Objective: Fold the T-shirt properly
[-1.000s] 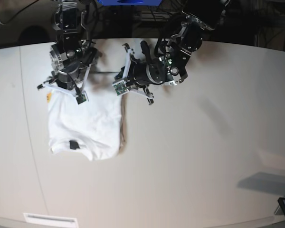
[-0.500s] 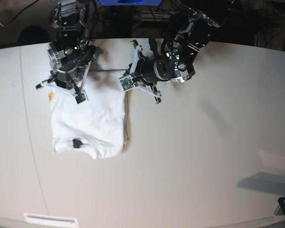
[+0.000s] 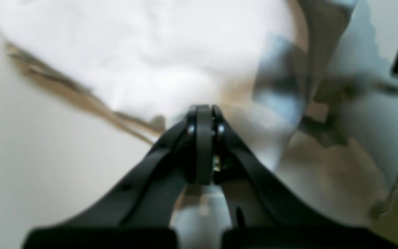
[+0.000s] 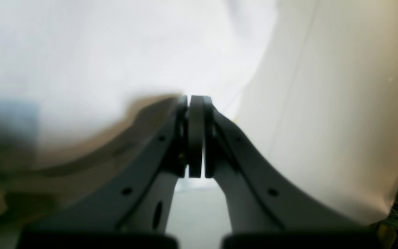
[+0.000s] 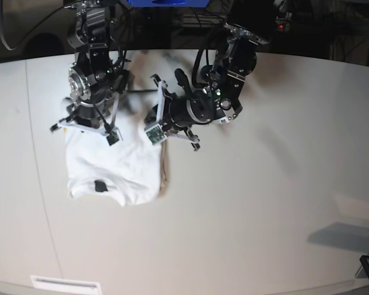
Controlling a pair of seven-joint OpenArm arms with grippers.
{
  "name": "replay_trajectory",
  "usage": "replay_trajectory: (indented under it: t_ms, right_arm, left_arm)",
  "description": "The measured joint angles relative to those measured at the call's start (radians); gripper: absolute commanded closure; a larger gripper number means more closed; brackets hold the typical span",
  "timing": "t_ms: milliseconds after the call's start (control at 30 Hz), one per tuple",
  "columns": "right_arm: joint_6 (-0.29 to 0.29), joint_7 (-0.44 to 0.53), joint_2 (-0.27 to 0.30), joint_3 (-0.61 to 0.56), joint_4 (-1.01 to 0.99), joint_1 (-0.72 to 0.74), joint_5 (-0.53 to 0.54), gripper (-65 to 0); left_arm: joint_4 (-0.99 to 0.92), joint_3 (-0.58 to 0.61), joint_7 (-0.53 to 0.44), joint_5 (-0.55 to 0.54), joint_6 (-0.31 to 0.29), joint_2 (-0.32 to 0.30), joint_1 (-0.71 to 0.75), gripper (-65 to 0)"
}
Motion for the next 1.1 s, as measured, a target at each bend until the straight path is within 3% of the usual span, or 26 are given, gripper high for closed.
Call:
replay_trajectory:
  t_ms: [333,500,700,867,967,1100]
  right_arm:
    - [0.000,0.002,-0.005,0.004,-0.033,-0.019,0.000,-0.1]
    - [0.000,-0.007,-0.002,0.000,0.062,0.031,-0.005,-0.1]
    - [0.000,-0.004,0.002,-0.004,0.048,0.115,-0.007,-0.1]
    - [0.000,0.000,0.001,-0.004,-0.057,0.198,0.000,-0.1]
    - [0.001,0.068,0.001,0.000,-0.125,0.223,0.001,-0.1]
    - [0.001,0.084,0.001,0.005,-0.219,0.247,0.000,-0.1]
  left_arm:
    - [-0.020,-0.007,-0.029,-0.031,-0.008,-0.098,0.022,0.0]
    - [0.103,-0.037,0.023,0.005,-0.007,-0.138,0.019,0.0]
    - [0.121,-0.111,0.014,-0.003,-0.004,-0.093,-0.051,0.0]
    - [0.012,-0.109,0.009,0.001,-0.004,-0.022,-0.127,0.0]
    - [-0.076,-0.104,0.005,0.002,-0.004,0.019,-0.166,0.0]
    - [-0.192,-0.100,0.000,0.005,-0.005,0.056,-0.236,0.0]
